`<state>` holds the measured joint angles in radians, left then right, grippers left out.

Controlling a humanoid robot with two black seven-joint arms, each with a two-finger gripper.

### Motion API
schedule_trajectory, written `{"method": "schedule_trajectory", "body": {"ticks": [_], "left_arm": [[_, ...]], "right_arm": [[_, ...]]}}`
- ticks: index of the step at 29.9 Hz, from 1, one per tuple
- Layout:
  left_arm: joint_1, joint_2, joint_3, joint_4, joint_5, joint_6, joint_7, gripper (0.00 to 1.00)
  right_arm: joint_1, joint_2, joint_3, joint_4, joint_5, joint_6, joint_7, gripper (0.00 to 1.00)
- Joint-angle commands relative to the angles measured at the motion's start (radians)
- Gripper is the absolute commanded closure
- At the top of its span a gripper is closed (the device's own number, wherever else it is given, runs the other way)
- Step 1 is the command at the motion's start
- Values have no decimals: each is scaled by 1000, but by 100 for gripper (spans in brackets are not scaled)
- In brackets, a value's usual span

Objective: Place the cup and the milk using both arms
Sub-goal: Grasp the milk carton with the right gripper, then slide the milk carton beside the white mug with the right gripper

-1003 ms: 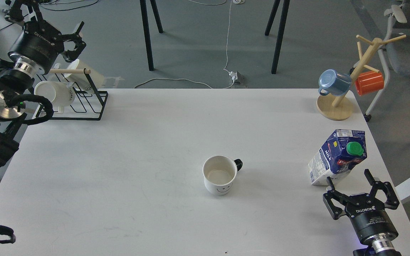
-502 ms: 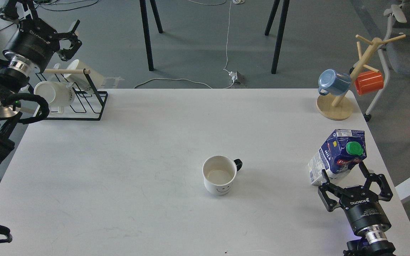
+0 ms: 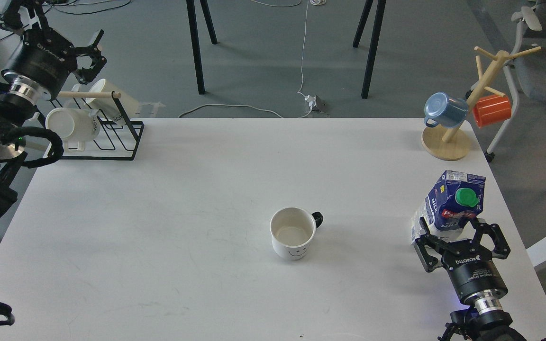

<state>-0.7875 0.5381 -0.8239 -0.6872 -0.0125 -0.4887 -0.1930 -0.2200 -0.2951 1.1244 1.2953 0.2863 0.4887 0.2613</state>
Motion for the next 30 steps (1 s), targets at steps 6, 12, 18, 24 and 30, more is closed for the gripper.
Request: {"method": "schedule_trajectory", "body": {"ticks": [6,12,18,24,30], "left_arm": [[1,-3,0,11,0,0,-2,1],[-1,-3,0,14,2,0,-5,1],[-1,-3,0,20,2,0,-6,1],[1,0,2,28,2,0,-5,1],[1,0,3,43,3,0,-3,1]], "right_arm": [[21,14,0,-37,1,0,1,32],[19,14,-1,-31,-3,0,-5,59],[10,13,-6,10,-6,0,-7,61],[21,22,-124,90,-7,0,-5,60],[90,132,-228,38,-114,0,-5,60]]}}
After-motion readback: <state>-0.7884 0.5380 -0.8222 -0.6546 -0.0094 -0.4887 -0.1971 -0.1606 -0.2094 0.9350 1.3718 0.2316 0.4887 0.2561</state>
